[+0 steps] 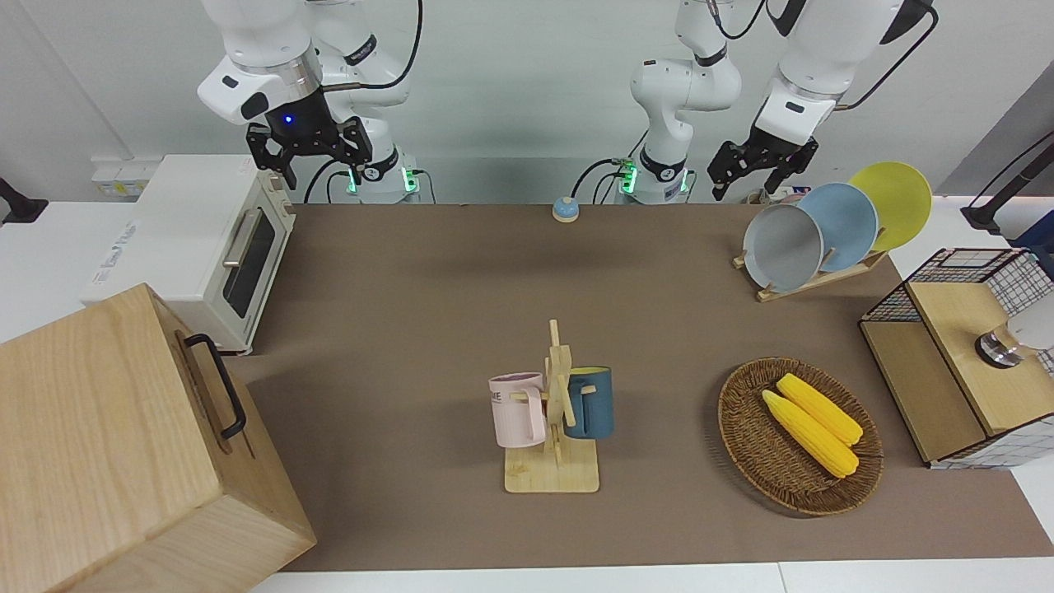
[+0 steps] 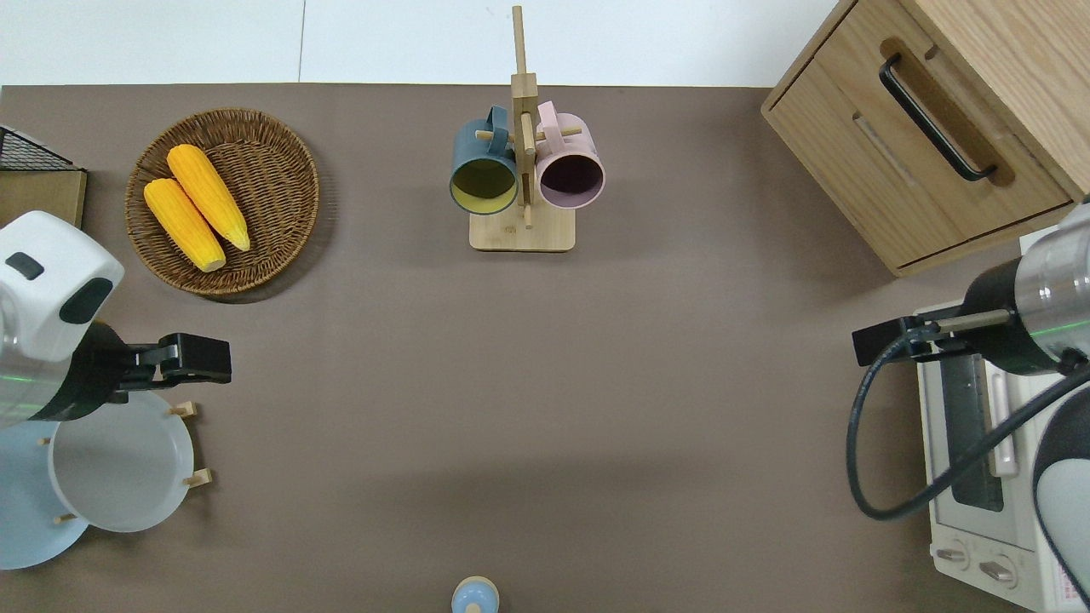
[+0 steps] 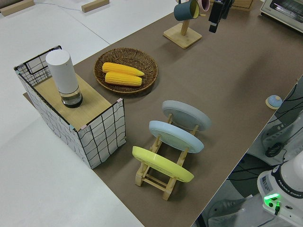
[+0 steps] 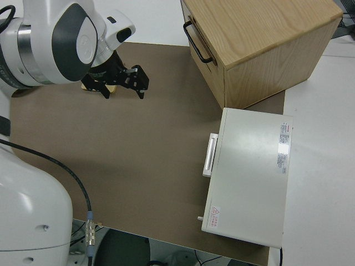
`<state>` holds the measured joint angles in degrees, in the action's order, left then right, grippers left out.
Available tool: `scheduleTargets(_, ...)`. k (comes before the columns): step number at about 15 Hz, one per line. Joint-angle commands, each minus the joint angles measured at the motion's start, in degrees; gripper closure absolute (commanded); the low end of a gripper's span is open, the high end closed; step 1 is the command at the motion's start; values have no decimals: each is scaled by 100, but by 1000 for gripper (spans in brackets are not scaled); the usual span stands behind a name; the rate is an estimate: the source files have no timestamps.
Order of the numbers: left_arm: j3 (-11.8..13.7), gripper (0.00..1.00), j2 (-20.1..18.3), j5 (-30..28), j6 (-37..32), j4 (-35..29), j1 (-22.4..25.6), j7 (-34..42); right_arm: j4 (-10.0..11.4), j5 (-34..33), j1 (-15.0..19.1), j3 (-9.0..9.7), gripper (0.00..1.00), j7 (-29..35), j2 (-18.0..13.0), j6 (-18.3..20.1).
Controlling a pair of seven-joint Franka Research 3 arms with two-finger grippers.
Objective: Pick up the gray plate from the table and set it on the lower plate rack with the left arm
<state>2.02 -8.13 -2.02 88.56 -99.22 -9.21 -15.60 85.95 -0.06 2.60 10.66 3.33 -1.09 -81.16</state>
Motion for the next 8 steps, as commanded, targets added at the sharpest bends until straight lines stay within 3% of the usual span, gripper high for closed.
scheduleTargets(1, 17, 0, -154, 0, 135, -212, 33, 92, -35, 59, 56, 33, 11, 1, -14, 83)
scheduleTargets(8, 9, 0, -146, 123, 109, -194, 15, 66, -35, 59, 56, 33, 13, 1, -14, 83)
